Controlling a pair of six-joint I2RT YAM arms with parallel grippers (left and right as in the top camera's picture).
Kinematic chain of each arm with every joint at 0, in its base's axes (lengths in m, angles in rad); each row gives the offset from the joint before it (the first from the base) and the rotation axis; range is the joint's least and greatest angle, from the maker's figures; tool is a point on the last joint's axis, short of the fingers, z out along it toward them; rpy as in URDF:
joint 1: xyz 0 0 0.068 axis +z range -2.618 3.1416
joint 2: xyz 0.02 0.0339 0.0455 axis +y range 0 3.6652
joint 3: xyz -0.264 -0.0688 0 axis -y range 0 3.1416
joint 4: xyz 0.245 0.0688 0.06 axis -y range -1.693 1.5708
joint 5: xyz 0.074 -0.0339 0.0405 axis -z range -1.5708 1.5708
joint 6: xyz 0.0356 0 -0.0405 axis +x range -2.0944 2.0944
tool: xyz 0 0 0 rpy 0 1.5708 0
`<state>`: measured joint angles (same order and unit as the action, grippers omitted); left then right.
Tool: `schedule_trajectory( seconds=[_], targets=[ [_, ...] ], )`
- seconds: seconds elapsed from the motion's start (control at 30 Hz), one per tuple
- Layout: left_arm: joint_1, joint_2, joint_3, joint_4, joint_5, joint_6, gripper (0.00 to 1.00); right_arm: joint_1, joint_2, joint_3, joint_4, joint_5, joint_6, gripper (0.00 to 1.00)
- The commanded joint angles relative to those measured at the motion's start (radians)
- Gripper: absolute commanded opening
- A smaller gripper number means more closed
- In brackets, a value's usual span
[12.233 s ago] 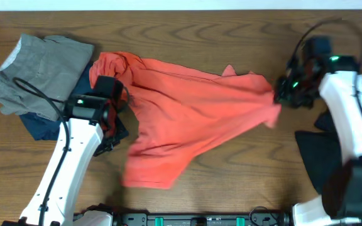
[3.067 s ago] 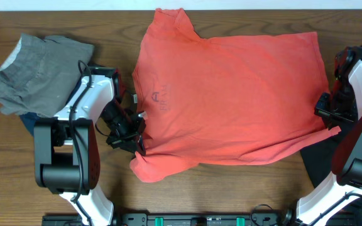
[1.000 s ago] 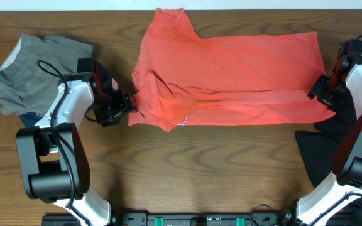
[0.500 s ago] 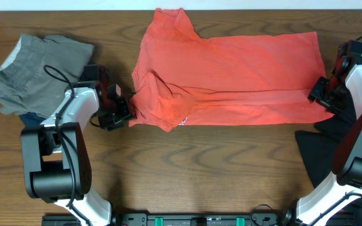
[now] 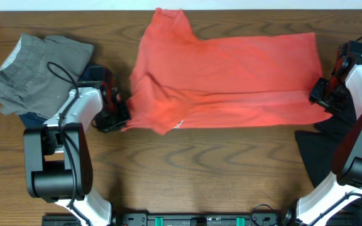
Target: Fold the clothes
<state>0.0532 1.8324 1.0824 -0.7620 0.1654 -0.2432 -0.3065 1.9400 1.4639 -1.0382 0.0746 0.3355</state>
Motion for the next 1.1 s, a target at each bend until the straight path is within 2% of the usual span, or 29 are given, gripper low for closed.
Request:
schedule_trajectory(
  seconds=[0.0, 0.1, 0.17, 0.3, 0.33, 0.37, 0.4, 0.43, 0.57, 0.67, 0.97, 1.07],
  targets=[
    [0.044, -0.018, 0.010, -0.024, -0.112, -0.018, 0.06, 0.000, -0.021, -0.006, -0.002, 0.006, -0.019, 0.43],
    [0.049, -0.021, 0.014, -0.053, -0.024, -0.013, 0.06, 0.000, -0.021, -0.006, -0.003, 0.006, -0.019, 0.43],
    [0.046, -0.030, 0.032, -0.096, -0.016, -0.013, 0.14, 0.000, -0.021, -0.006, -0.005, 0.007, -0.019, 0.43],
    [0.047, -0.093, 0.066, -0.151, -0.019, -0.014, 0.17, 0.000, -0.021, -0.006, -0.006, 0.006, -0.023, 0.44],
    [0.046, -0.124, 0.069, -0.152, -0.020, -0.018, 0.22, 0.000, -0.021, -0.006, -0.006, 0.006, -0.023, 0.44],
    [0.046, -0.158, 0.069, -0.150, -0.020, -0.018, 0.32, 0.000, -0.021, -0.006, -0.006, 0.006, -0.023, 0.44],
    [0.046, -0.189, 0.069, -0.148, -0.020, -0.018, 0.73, 0.000, -0.021, -0.006, -0.006, 0.006, -0.023, 0.44],
    [0.045, -0.222, 0.069, -0.145, -0.019, -0.018, 0.85, 0.000, -0.021, -0.006, -0.006, 0.006, -0.023, 0.44],
    [0.027, -0.318, 0.069, -0.143, -0.019, -0.002, 0.90, 0.000, -0.021, -0.006, -0.006, 0.006, -0.023, 0.44],
    [-0.030, -0.338, 0.066, -0.144, -0.019, 0.022, 0.90, 0.000, -0.021, -0.006, -0.006, 0.006, -0.023, 0.44],
    [-0.262, -0.271, -0.007, -0.113, -0.020, 0.023, 0.78, 0.000, -0.021, -0.006, -0.018, 0.007, -0.023, 0.44],
    [-0.296, -0.225, -0.031, -0.082, -0.020, 0.019, 0.78, 0.000, -0.021, -0.006, -0.019, 0.007, -0.023, 0.44]
  ],
)
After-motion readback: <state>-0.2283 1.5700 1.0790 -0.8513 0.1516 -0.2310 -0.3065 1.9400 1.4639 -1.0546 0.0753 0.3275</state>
